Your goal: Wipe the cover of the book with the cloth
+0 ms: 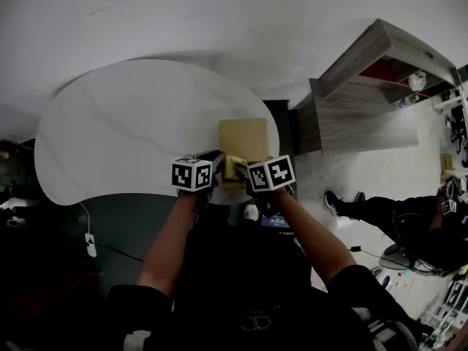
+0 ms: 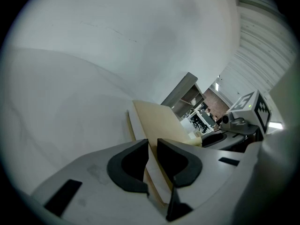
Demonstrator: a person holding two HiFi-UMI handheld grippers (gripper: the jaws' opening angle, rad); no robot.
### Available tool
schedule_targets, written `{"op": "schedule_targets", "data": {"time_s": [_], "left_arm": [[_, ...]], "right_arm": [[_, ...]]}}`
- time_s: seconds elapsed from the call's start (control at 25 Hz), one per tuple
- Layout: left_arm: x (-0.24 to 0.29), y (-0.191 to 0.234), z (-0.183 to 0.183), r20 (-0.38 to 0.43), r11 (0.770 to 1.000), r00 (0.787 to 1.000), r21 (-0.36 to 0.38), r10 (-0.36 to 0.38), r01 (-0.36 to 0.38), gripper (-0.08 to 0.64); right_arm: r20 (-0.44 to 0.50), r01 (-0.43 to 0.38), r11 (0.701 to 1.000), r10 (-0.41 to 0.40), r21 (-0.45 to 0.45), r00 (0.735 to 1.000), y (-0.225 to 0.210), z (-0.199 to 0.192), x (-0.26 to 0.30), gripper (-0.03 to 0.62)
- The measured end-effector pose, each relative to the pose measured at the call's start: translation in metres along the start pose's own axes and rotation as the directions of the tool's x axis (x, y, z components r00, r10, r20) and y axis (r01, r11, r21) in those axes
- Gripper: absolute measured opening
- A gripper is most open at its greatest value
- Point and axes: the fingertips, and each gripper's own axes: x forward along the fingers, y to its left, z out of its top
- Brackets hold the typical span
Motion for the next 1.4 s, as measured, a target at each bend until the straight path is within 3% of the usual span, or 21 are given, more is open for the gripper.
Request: {"op": "schedule_targets", "data": {"time_s": [0.48,1.4], "left_arm": [[0.001,0.0,0.0,-0.002,1.0,1.0,-0.001,0.001,-0.001,0.061],[0.0,0.002,0.0,-0.012,1.0,1.0,0.011,0.01,-0.01,0.061]], "right_arm": [[-0.002,0.03,0.999,-0.03,-0.031,1.0,-0.01,0.001,-0.006,0.087],[0.044,0.14,0.987,-0.144,0.077,0.989,-0.074,-0.013,-0.057,0.087]]}}
